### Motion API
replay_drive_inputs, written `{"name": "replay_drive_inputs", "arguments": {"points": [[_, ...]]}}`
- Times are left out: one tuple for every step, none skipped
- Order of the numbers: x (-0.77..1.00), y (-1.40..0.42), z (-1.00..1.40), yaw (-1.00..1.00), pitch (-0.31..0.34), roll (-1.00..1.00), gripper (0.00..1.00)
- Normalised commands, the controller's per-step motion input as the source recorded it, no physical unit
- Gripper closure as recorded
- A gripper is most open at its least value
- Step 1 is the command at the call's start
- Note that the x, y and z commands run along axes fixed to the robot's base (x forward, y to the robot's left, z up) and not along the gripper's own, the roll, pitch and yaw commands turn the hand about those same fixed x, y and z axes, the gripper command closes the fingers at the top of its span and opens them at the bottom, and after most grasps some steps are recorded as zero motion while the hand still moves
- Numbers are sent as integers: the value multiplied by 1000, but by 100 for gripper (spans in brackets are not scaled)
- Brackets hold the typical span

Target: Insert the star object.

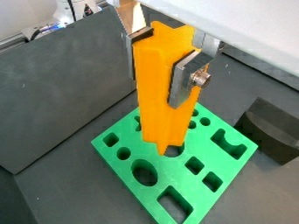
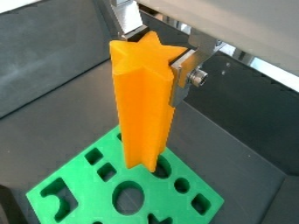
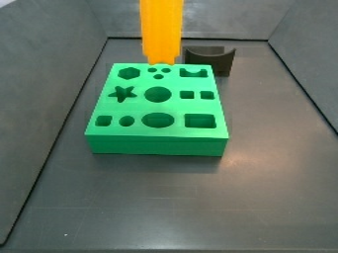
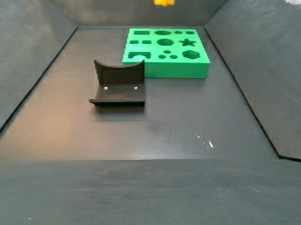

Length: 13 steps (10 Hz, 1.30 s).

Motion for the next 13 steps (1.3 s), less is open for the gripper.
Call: {"name": "replay_drive_inputs", "arguments": {"points": [[-894,586,-840,-191,-170,-77,100],[-911,594,-820,-200,-163,-37,100],[-909,600,-811,-194,-163,-29,100],[-840,546,-637,-194,-131,-3,100],[-629,240,-346,-197,-83,-41,100],[-514,14,-251,-200,-83,-70,100],[-540,0,-291,-311,-83,-97,100],[-549,-71,-291,-383,-63,-79,100],[-511,-129,-246,-406,-64,-81,100],[-300,-191,-149,-491,-66,-120,100],[-23,-240,-77,-751,-44,-90,100],[0,-183,-97,-914,-61,-87,100],[0,-151,-100,-946,-70,-77,100]]}}
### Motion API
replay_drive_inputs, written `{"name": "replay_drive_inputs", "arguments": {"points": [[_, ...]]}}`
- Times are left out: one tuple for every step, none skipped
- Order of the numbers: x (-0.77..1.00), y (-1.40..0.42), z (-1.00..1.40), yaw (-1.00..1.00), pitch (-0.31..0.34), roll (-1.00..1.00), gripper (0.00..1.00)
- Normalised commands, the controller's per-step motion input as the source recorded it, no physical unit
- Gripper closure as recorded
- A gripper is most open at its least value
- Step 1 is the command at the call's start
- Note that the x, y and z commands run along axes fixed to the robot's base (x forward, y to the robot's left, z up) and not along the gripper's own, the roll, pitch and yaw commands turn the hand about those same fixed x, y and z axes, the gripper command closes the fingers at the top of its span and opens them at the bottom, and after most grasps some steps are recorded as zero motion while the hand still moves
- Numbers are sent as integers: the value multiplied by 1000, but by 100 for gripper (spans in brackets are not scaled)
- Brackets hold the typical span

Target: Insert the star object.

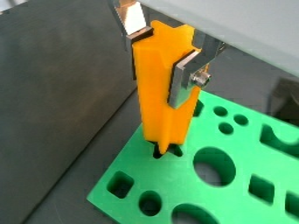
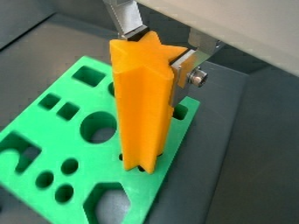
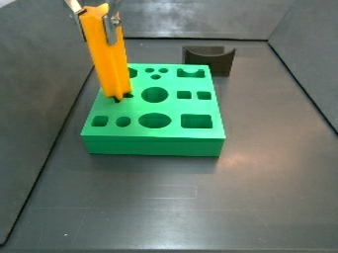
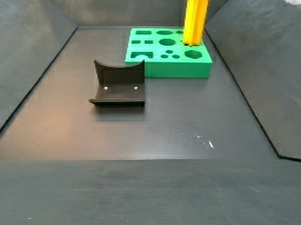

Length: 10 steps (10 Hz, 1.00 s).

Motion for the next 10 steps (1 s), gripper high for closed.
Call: {"name": "replay_drive_inputs", "arguments": {"points": [[0,-194,-103,-906,-90,-86,100],[0,-177,-137,-874,-89,-94,100],[6,-166,-200,-820,-67,-117,100],[9,-171,-200,-817,-60,-113,100],[26,-146,-209,-823,-39,-116,100],[0,-37,-171,-620,-37,-123,100],[0,0,-77,-243,0,-46,100],[69,0,-134,-43,0,-140,100],[151,126,-454,0,0,-347,100],[109,80,-397,0,17,-379,100]]}}
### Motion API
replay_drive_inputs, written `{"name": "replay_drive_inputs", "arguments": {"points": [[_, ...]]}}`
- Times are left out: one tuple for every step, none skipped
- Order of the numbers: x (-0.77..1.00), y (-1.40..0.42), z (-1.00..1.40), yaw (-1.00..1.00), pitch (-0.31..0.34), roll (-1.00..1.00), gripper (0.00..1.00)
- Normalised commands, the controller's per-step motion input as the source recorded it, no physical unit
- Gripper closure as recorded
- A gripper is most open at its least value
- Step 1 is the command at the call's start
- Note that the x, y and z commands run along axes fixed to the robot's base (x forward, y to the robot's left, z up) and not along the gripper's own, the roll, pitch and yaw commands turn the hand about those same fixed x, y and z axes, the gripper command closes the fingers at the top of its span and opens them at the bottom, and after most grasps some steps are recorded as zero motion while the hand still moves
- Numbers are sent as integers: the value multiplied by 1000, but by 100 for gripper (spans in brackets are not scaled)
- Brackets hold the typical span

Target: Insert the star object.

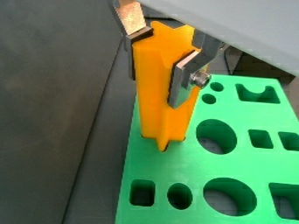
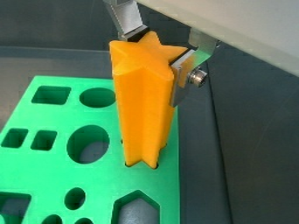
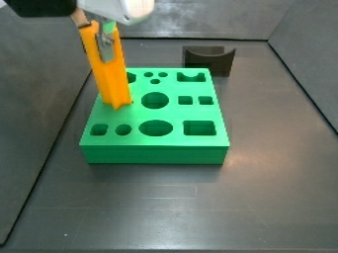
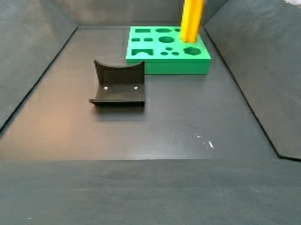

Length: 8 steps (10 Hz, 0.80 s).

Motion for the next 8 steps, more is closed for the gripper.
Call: {"name": "replay_drive_inputs", "arguments": {"points": [[189,31,-294,-97,84,-359,100],[183,46,-186,-106,166,-197,100],[137,34,-186,-43,174,-174,100],[80,137,-269,0,177,-274,100],[49,51,-326,0,116,-186,100],[0,51,-331,0,91,-203,100],[-6,77,-183,0,-73,-183,100],[0,0,0,0,0,0,100]]}}
